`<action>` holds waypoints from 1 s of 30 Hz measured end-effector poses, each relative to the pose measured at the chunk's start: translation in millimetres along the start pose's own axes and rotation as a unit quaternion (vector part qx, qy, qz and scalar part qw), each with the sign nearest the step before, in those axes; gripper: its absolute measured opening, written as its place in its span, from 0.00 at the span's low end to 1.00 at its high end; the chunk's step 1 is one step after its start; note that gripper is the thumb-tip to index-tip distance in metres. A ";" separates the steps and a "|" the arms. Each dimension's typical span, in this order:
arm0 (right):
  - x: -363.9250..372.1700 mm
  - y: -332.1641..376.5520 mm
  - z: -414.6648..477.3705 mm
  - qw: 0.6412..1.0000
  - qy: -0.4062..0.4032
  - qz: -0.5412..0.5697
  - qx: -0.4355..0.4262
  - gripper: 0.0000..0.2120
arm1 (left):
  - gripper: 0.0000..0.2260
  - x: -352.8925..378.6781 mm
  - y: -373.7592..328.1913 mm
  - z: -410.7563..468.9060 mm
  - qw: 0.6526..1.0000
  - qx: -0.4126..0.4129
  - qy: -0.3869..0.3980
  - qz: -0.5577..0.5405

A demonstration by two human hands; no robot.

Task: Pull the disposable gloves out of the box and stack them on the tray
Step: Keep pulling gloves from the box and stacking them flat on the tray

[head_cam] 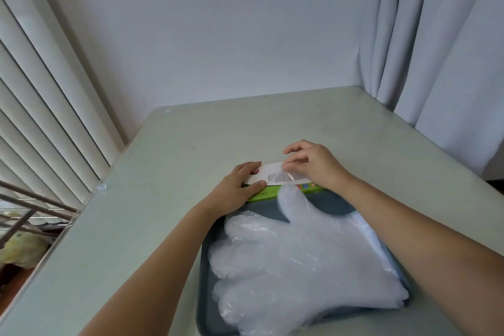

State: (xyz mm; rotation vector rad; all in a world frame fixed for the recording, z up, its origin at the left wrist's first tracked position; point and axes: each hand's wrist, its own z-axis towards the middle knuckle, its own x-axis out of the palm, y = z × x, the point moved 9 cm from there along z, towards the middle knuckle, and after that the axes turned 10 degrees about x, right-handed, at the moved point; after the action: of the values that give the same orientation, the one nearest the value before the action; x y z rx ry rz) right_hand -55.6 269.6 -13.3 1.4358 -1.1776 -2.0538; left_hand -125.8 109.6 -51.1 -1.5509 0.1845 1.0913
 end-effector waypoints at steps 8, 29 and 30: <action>-5.9 -8.9 3.5 0.998 -0.033 0.036 0.040 0.04 | 0.23 0.6 0.9 0.7 1.000 0.006 -0.002 -0.001; -6.2 -3.9 -12.0 0.991 -0.029 0.112 0.071 0.33 | 0.22 -2.3 -3.4 -2.3 1.000 0.005 -0.007 -0.013; -3.0 3.1 -13.7 0.997 -0.043 0.056 0.043 0.36 | 0.22 -2.1 -3.4 -2.2 1.000 0.005 -0.007 -0.013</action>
State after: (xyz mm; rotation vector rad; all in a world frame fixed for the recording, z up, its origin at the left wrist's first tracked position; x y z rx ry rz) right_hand -42.6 264.1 -10.9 1.2984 -1.3639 -2.0276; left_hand -123.6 107.9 -47.5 -1.5330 0.1583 1.0788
